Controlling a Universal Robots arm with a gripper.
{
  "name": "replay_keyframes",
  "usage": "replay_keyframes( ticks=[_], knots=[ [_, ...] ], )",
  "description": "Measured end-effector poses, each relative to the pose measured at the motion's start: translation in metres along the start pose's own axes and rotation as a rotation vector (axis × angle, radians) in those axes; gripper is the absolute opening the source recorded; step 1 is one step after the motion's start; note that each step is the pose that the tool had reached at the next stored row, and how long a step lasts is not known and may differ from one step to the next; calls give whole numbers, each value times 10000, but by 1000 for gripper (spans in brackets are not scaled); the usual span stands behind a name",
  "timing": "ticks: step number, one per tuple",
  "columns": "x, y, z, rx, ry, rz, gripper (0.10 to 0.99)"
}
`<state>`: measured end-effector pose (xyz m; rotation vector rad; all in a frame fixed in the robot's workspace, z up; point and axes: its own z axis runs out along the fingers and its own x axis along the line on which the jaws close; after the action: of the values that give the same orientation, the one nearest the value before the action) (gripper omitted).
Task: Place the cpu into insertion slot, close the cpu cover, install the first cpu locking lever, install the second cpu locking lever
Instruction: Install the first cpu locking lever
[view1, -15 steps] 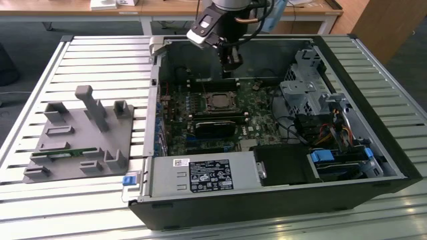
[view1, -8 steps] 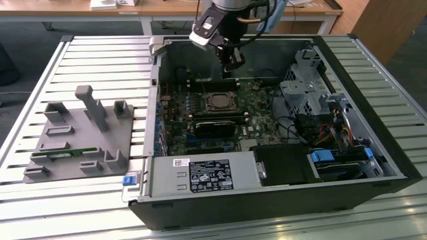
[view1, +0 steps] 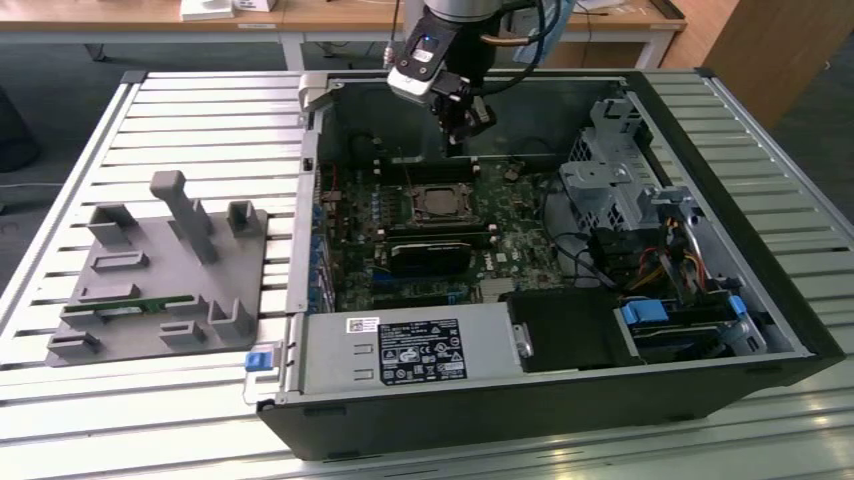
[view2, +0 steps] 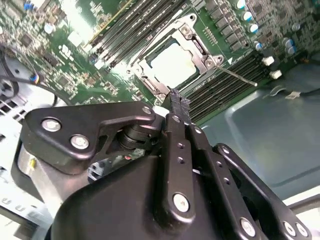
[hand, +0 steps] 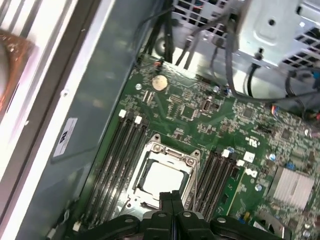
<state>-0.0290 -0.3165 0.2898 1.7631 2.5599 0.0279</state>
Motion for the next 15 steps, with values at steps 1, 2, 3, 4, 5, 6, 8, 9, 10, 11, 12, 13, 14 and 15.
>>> replay_keyframes(
  ticks=[1,2,3,4,5,6,8,9,10,11,12,13,14,15],
  knots=[
    [0,0,0,-3,6,-169,106],
    [0,0,0,-6,11,-331,106],
    [0,0,1,-12,23,-679,106],
    [0,0,0,-14,28,-838,106],
    [0,0,1,-17,33,-979,106],
    [0,0,1,-19,38,-1116,106],
    [0,0,0,-23,45,-1342,106],
    [0,0,1,-25,49,-1438,106],
    [0,0,1,-27,52,-1546,106],
    [0,0,1,-28,55,-1644,106],
    [0,0,1,-30,59,-1738,106],
    [0,0,1,-32,62,-1830,106],
    [0,0,1,-33,65,-1920,106],
    [0,0,1,-34,67,-2007,106]
  ],
)
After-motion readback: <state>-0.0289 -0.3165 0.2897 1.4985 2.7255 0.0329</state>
